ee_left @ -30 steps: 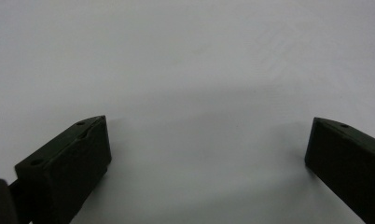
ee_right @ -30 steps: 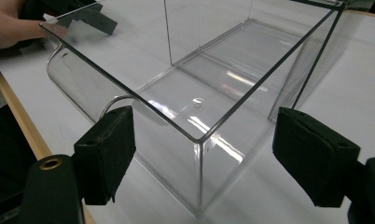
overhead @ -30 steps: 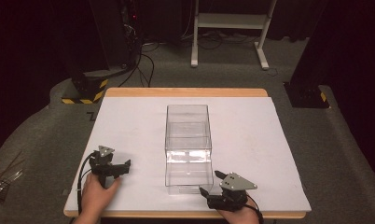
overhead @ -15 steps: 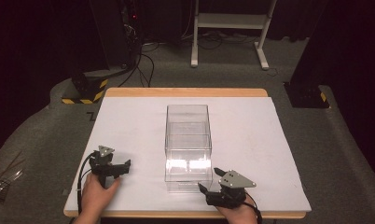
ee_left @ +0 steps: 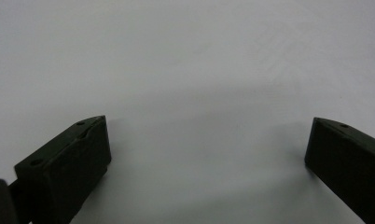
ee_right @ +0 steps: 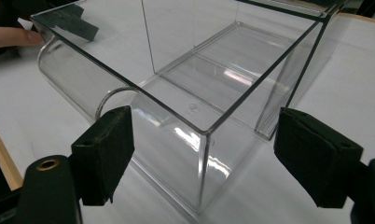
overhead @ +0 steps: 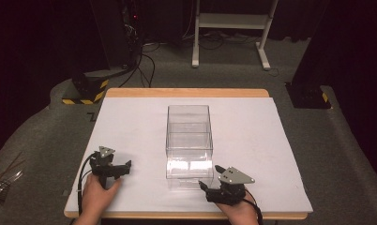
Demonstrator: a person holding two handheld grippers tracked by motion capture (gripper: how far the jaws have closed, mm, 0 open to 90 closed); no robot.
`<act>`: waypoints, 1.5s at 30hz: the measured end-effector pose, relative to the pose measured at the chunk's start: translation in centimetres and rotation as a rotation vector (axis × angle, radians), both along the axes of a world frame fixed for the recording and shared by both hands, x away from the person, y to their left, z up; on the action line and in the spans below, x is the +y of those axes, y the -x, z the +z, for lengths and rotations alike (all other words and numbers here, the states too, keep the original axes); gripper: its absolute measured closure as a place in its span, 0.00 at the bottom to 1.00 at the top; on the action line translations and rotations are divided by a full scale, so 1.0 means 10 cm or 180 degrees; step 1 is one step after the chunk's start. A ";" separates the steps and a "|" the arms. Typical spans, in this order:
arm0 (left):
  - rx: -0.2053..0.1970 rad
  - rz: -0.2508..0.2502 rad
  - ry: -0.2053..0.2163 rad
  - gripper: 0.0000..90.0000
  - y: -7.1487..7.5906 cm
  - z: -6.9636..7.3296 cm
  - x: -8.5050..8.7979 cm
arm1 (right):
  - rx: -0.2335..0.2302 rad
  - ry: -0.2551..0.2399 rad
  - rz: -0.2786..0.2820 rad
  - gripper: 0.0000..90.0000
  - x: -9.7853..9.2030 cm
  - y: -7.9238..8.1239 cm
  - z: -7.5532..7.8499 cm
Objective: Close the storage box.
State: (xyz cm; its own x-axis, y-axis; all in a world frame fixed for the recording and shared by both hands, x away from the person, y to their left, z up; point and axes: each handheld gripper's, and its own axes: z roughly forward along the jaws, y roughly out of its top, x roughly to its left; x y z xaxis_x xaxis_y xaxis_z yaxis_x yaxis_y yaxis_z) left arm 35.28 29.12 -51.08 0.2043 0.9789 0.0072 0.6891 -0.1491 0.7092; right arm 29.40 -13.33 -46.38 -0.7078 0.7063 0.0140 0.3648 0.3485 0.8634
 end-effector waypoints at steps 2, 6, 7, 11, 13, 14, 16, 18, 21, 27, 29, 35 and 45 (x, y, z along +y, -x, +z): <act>0.0000 0.0001 0.0001 0.00 0.00 0.00 0.00 | 0.0013 0.0029 0.0005 0.22 0.01 -0.02 -0.01; 0.0000 0.0000 0.0001 0.01 0.00 0.00 0.00 | 0.0009 0.0076 -0.0003 0.21 0.02 -0.05 -0.02; 0.0000 0.0001 0.0001 0.00 0.00 0.00 0.00 | 0.0019 0.0079 -0.0012 0.21 0.02 -0.06 -0.02; 0.0000 0.0001 0.0000 0.00 0.00 0.00 0.00 | 0.0009 0.0082 -0.0039 0.20 0.03 -0.09 -0.02; 0.0000 0.0002 0.0003 0.00 0.00 0.00 0.00 | 0.0010 0.0081 -0.0061 0.20 0.03 -0.12 -0.03; 0.0000 0.0001 0.0002 0.00 0.00 0.00 0.00 | 0.0008 0.0085 -0.0067 0.20 0.04 -0.13 -0.03; 0.0000 0.0001 0.0003 0.00 0.00 0.00 0.00 | 0.0006 0.0071 -0.0102 0.18 0.04 -0.16 -0.03; 0.0000 0.0001 0.0000 0.00 0.00 0.00 0.00 | 0.0012 0.0072 -0.0109 0.18 0.05 -0.17 -0.03; 0.0000 0.0001 0.0002 0.00 0.00 0.00 0.00 | -0.0003 0.0066 -0.0140 0.16 0.05 -0.21 -0.03; 0.0000 0.0002 0.0002 0.00 0.00 0.00 0.00 | -0.0023 0.0049 -0.0197 0.15 0.05 -0.26 -0.04; 0.0000 0.0002 0.0002 0.01 0.00 0.00 0.00 | -0.0025 0.0045 -0.0209 0.15 0.06 -0.28 -0.05; 0.0001 0.0001 0.0001 0.00 0.00 0.00 0.00 | 0.0006 0.0003 -0.0249 0.15 0.07 -0.36 -0.05; 0.0000 0.0001 0.0001 0.00 0.00 0.00 0.00 | -0.0001 -0.0023 -0.0318 0.15 0.08 -0.46 -0.06</act>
State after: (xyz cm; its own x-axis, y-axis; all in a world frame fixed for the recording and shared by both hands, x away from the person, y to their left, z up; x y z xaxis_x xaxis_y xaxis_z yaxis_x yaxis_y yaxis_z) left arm 35.28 29.11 -51.08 0.2039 0.9790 0.0068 0.6892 -0.1484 0.7092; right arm 33.96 -12.51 -46.98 -0.6339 0.7732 0.0190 0.3970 0.3043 0.8659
